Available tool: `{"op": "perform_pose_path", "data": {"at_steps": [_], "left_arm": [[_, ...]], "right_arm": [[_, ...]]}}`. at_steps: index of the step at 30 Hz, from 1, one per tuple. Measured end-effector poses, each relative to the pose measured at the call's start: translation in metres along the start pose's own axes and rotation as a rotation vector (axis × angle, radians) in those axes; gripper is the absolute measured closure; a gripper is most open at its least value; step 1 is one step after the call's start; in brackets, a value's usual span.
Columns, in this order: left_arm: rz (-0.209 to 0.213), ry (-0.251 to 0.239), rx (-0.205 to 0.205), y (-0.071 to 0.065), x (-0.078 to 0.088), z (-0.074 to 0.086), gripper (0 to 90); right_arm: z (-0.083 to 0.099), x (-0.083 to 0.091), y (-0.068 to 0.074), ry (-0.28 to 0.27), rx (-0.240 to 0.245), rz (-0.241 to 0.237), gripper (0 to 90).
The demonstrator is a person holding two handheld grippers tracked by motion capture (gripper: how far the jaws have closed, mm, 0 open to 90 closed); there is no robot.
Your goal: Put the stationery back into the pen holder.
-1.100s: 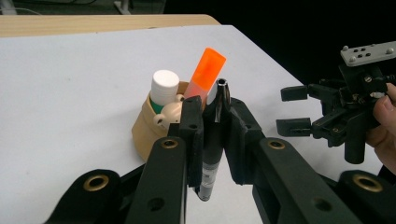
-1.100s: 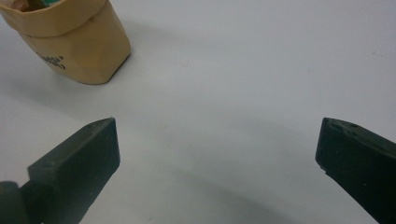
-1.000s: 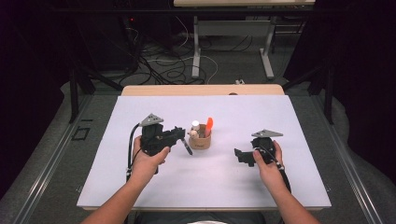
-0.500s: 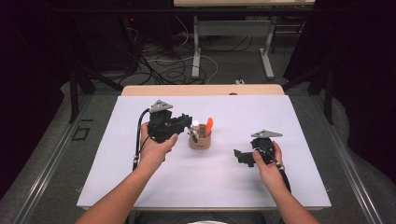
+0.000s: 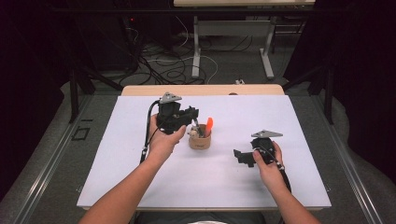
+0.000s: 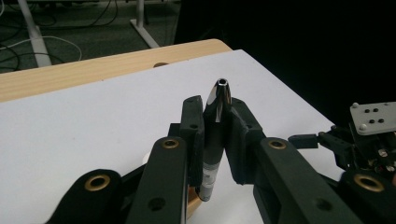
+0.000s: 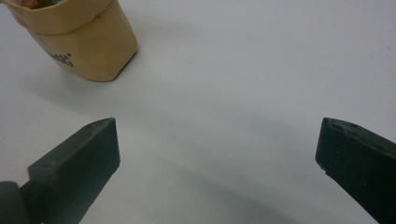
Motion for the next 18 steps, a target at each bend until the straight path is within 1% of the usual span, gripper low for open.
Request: {"op": "perform_pose_path", "data": {"at_steps": [3,8,18], "left_arm": [[-0.01,0.005,-0.007,0.0,-0.004,-0.001,78.9],[-0.029,0.011,-0.008,0.001,-0.013,-0.001,78.8],[-0.056,0.053,-0.034,0.0,-0.03,0.004,78.8]], "right_arm": [[0.0,0.0,0.0,0.0,0.0,-0.001,0.0],[0.0,0.0,0.001,0.001,-0.005,-0.006,0.0],[0.0,0.0,0.001,0.0,-0.006,-0.01,0.0]]}}
Point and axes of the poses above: each handheld gripper's, and its own axes: x roughly backward along the jaws, z roughly out of its underside, y roughly to its left, the point moved 9 cm from there along -x, roughly forward along the jaws, and after that the axes turned 9 degrees about -z, right-handed, at the moved point
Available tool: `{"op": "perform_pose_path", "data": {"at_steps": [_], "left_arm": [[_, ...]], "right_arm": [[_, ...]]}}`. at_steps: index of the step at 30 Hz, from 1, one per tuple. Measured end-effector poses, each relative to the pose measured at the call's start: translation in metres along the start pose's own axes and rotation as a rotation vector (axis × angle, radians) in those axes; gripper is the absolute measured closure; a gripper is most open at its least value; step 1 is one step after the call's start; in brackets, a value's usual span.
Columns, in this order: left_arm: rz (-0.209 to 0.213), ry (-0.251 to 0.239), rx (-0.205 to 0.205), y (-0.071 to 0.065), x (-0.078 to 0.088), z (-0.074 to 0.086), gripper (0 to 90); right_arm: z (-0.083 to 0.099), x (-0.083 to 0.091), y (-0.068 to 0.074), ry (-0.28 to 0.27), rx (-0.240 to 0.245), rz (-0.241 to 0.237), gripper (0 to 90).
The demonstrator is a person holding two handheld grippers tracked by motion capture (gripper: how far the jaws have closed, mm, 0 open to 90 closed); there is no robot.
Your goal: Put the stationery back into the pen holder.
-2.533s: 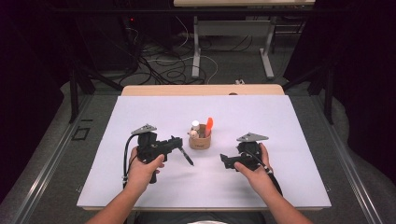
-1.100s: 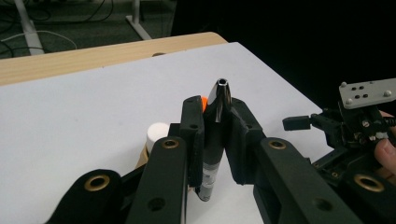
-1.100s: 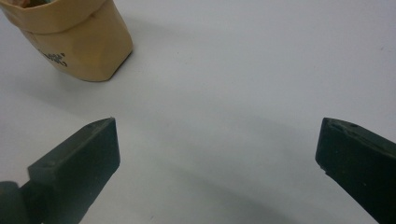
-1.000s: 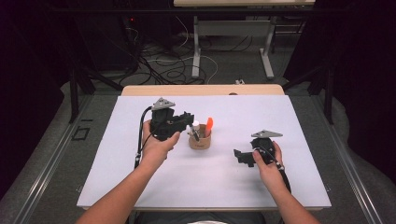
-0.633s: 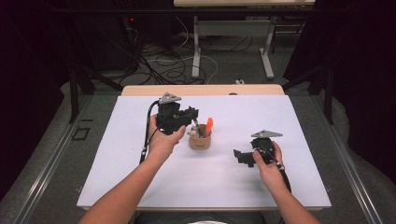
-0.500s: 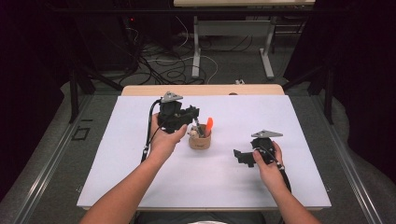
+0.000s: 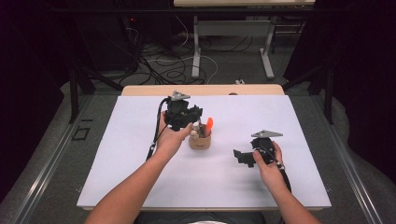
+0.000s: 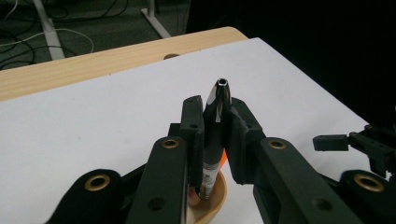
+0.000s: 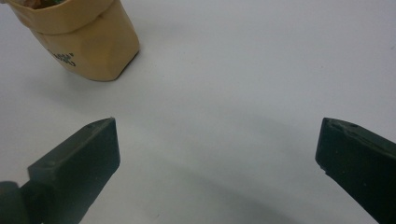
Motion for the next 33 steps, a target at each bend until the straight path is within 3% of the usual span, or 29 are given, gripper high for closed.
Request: {"op": "perform_pose_path", "data": {"at_steps": [6,25,33], "left_arm": [[-0.013,0.03,-0.023,-0.001,-0.009,0.005,78.8],[-0.05,0.123,-0.043,0.0,-0.036,0.026,78.8],[-0.049,0.134,-0.06,-0.001,-0.041,0.03,78.7]], "right_arm": [[0.0,0.0,0.0,0.005,0.006,-0.003,0.0],[0.001,-0.002,0.003,0.014,0.016,-0.017,0.0],[0.002,-0.002,0.002,0.016,0.025,-0.016,0.0]]}}
Point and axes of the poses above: each handheld gripper's, and its own axes: x roughly backward along the jaws, z roughly out of its underside, y roughly to its left, the point moved 9 cm from there along -x, roughly forward along the jaws, and after that the axes turned 9 degrees about -z, right-handed, at the moved point
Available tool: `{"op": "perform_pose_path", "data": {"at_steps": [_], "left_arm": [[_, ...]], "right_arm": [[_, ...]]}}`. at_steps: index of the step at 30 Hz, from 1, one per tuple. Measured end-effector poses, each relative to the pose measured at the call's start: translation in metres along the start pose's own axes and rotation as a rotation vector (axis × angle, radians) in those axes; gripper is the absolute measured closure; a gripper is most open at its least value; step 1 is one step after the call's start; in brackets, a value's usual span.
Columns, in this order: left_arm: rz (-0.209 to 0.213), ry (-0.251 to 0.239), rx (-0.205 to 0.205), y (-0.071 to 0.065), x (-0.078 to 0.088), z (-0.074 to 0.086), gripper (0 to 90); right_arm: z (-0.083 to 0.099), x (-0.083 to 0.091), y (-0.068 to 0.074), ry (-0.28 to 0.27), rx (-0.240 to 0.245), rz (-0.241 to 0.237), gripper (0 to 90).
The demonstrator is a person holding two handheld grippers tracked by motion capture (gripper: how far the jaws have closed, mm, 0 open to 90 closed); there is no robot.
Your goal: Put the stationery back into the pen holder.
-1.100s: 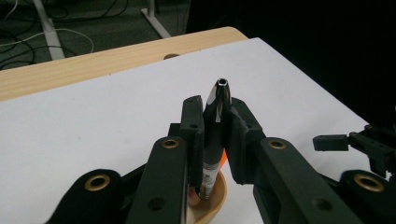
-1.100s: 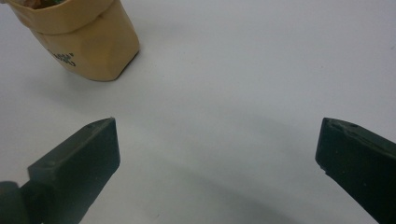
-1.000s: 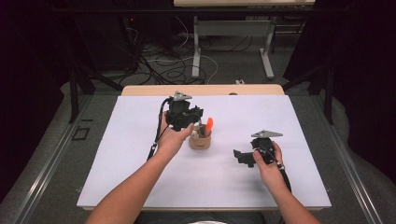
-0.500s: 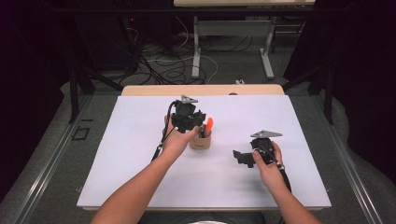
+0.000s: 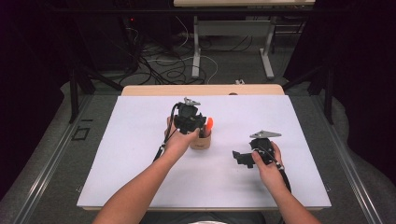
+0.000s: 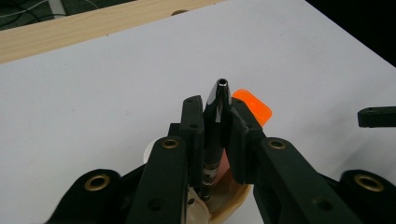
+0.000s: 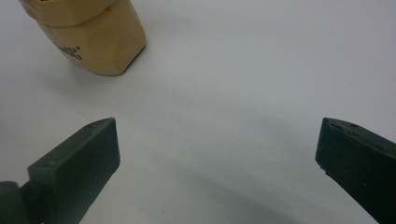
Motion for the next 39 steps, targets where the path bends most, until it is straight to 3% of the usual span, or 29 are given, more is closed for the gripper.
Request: {"op": "perform_pose_path", "data": {"at_steps": [10,16,23,39], "left_arm": [[-0.002,-0.002,0.001,0.0,0.001,0.0,76.3],[0.001,-0.018,0.035,0.004,0.006,-0.004,65.7],[0.019,-0.046,0.044,0.009,0.019,-0.009,50.7],[0.049,-0.191,0.023,0.021,0.049,-0.023,27.7]], "right_arm": [[0.001,-0.001,0.002,0.005,-0.004,-0.003,0.0],[0.0,0.0,0.001,0.004,0.004,-0.002,0.0],[0.0,0.0,0.001,0.002,0.002,0.0,0.0],[0.0,0.0,0.0,-0.001,-0.007,0.003,0.0]]}}
Point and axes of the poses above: each handheld gripper's, and its own axes: x roughly backward along the jaws, z roughly out of its underside, y roughly to its left, the point moved 9 cm from there along -x, roughly forward along the jaws, and after that the axes turned 9 degrees about -z, right-handed, at the moved point
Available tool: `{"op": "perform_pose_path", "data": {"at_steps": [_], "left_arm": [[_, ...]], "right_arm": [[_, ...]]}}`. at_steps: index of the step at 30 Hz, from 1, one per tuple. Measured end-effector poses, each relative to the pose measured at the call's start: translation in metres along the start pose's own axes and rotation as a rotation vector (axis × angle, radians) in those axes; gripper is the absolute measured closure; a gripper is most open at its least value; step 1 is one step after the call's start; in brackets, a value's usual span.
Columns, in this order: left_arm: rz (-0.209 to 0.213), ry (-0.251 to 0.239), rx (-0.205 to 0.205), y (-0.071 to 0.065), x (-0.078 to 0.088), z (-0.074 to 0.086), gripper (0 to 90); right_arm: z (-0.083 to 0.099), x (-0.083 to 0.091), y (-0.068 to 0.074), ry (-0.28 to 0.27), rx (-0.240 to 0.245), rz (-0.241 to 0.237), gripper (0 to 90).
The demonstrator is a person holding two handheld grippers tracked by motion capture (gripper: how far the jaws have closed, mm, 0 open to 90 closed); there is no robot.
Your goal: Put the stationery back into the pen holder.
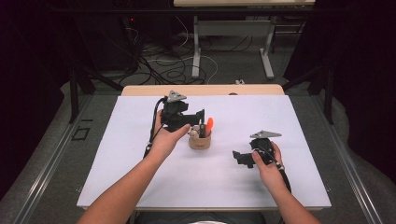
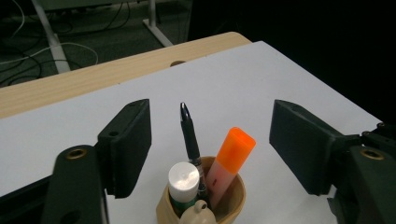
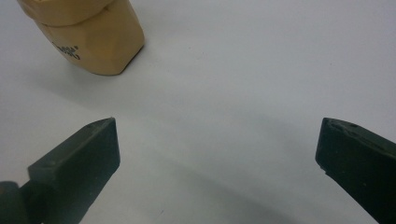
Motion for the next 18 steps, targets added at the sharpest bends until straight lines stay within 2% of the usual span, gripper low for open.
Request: {"op": "perform_pose_path", "data": {"at_steps": [2,6,10,14,18], "left_arm": [[0.004,-0.005,-0.008,0.003,0.003,-0.001,23.3],[-0.021,-0.025,-0.004,0.012,0.01,0.0,15.5],[-0.032,-0.012,0.009,0.024,0.016,0.004,12.2],[-0.04,-0.002,0.045,0.038,0.023,0.01,3.0],[-0.051,-0.003,0.063,0.05,0.031,0.018,0.1]], "right_arm": [[0.0,0.0,0.0,0.001,0.003,0.0,0.0],[0.0,0.001,0.0,-0.001,0.001,0.001,0.0],[-0.001,0.001,-0.001,-0.005,0.003,0.004,0.0],[-0.002,0.003,-0.002,-0.01,-0.009,0.008,0.0],[-0.002,0.004,-0.003,-0.014,-0.016,0.01,0.0]]}}
Point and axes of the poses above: each handheld gripper's, and its own axes: x roughly backward along the jaws, z roughly out of its underside, y roughly to its left, the point moved 9 cm from there along -x, roughly forward along the jaws, and after that the axes turned 9 degrees about -z, right-handed, at the moved point
